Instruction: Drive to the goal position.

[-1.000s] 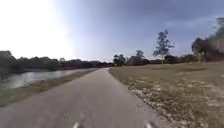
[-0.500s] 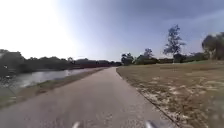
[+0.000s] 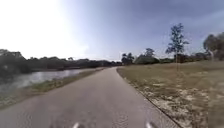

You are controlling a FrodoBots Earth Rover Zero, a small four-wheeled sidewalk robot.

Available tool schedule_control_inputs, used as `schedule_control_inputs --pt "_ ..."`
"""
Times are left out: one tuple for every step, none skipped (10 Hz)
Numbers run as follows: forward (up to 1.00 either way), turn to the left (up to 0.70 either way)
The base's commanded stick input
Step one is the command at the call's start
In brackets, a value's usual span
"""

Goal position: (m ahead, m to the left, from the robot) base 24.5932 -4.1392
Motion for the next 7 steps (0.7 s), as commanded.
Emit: schedule_control_inputs --pt "1.00 0.00" --pt "1.00 0.00" --pt "1.00 0.00" --pt "1.00 0.00" --pt "1.00 0.00" --pt "1.00 0.00" --pt "1.00 0.02"
